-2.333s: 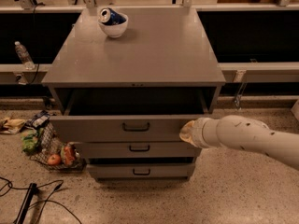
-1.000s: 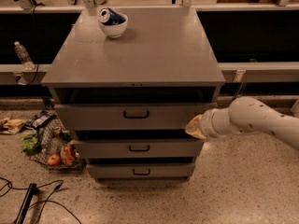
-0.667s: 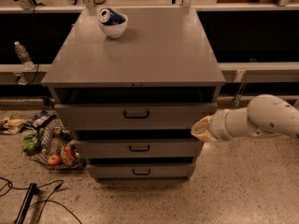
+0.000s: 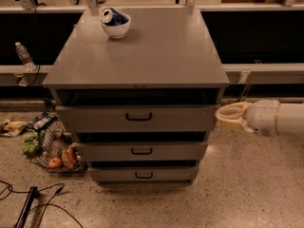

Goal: Close top drawer

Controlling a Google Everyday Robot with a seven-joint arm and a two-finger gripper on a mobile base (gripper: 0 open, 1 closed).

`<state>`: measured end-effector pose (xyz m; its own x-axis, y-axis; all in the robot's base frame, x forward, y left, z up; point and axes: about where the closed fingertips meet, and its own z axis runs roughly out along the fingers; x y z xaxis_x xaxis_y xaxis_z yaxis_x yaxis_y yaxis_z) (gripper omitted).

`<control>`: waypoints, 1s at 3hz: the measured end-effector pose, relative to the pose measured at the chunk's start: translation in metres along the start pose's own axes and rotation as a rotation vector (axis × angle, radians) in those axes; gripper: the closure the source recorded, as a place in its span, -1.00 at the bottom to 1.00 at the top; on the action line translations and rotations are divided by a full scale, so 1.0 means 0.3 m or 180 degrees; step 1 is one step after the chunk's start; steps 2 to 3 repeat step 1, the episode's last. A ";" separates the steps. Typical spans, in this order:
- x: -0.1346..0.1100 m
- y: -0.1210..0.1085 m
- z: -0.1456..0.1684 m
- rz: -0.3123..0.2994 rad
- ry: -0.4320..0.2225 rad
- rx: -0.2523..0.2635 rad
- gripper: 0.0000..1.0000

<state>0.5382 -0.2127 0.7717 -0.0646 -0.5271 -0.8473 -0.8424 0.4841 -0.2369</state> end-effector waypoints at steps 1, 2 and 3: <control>-0.024 -0.027 -0.107 0.0196 -0.0206 0.0177 0.61; -0.024 -0.027 -0.107 0.0196 -0.0206 0.0177 0.61; -0.024 -0.027 -0.107 0.0196 -0.0206 0.0177 0.61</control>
Offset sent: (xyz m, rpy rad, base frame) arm 0.0000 0.0000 0.0000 0.0000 0.0000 0.0000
